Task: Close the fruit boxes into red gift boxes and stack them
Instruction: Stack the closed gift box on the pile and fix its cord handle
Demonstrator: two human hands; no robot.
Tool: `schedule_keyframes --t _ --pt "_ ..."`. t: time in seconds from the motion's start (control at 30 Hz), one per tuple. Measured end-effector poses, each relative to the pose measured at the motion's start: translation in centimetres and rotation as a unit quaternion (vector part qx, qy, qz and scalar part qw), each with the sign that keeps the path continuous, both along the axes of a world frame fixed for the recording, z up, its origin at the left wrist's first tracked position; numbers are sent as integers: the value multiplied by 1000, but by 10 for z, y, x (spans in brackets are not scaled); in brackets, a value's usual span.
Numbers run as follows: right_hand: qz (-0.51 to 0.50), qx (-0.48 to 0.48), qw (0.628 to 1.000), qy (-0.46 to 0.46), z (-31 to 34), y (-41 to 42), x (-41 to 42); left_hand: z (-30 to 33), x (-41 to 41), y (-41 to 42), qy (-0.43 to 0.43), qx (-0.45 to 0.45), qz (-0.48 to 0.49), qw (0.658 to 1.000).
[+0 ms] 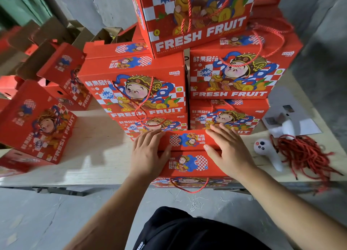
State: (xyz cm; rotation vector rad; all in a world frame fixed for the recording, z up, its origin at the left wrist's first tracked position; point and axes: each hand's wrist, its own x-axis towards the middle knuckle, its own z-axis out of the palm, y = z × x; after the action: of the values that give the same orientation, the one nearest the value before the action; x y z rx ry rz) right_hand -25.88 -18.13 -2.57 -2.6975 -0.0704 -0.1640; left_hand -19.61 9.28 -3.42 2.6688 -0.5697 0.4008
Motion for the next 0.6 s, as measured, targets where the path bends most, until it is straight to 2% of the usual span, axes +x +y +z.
schedule_keyframes --t 0.13,0.23,0.33,0.47,0.6 --pt "-12 37 996 -83 0 0 -3 -2 -8 3 -65 -19 -24 997" --pt "-51 35 987 -151 -1 5 -14 1 -12 5 -80 -11 -66 995" --pt "-59 -1 994 -97 -7 18 -35 -2 -23 12 -32 21 -104 994" --pt "-15 -116 993 17 -13 23 -45 -8 -40 16 6 74 -96 993" --pt "13 -168 981 93 -11 23 -40 -6 -47 15 52 96 -80 991"
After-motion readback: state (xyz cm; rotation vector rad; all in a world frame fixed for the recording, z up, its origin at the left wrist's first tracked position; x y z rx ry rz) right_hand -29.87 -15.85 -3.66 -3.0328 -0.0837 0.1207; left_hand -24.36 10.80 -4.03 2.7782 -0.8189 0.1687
